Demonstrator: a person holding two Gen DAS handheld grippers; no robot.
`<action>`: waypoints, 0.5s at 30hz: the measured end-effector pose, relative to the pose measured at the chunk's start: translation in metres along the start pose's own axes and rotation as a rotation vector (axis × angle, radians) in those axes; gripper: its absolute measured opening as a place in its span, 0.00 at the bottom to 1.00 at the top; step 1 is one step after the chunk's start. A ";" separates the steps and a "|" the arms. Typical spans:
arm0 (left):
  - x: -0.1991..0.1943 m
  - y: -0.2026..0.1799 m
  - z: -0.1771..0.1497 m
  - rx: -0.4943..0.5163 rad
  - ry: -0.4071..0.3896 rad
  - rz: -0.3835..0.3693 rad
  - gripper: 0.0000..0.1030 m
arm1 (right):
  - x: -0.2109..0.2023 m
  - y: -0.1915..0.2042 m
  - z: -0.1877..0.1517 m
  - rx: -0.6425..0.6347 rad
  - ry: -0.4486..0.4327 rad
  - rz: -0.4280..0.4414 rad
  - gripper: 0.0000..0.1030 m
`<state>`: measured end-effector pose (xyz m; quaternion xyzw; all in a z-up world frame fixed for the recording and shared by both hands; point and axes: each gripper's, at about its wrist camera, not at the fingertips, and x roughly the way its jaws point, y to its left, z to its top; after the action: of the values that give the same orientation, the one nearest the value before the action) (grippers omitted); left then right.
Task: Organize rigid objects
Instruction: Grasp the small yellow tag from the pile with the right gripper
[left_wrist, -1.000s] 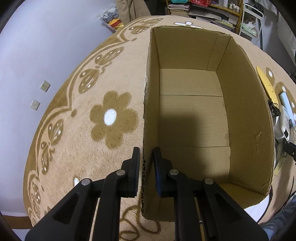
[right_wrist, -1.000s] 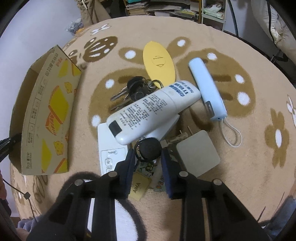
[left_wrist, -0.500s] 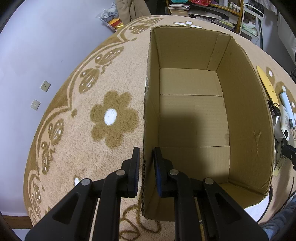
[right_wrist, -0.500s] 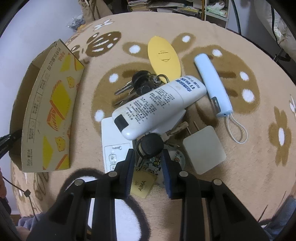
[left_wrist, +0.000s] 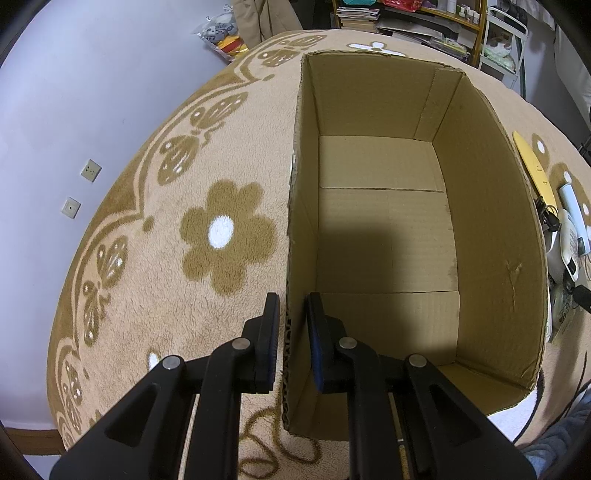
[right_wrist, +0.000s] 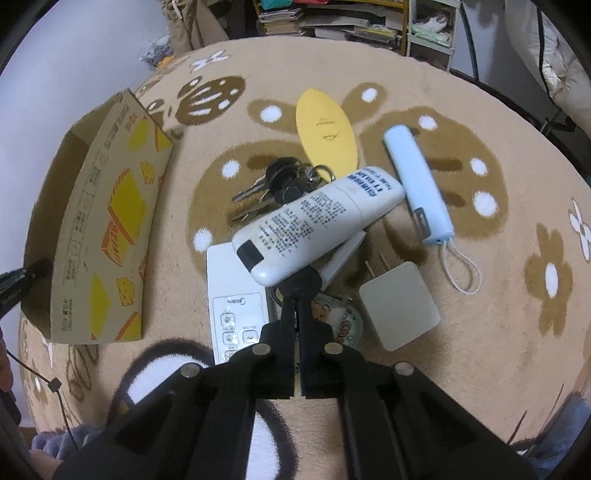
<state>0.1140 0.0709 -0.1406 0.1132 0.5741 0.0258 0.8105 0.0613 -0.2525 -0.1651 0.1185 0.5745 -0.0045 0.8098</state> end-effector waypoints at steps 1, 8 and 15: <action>0.000 -0.001 0.000 0.001 0.001 0.001 0.14 | -0.003 -0.001 0.001 0.005 -0.010 0.005 0.03; 0.000 0.001 0.000 -0.002 0.002 -0.004 0.14 | -0.023 -0.007 0.008 0.028 -0.080 -0.002 0.03; 0.002 0.003 0.001 -0.004 0.007 -0.012 0.14 | -0.043 -0.016 0.017 0.052 -0.156 0.034 0.03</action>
<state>0.1156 0.0737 -0.1413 0.1082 0.5776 0.0224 0.8088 0.0602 -0.2766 -0.1224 0.1484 0.5071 -0.0147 0.8489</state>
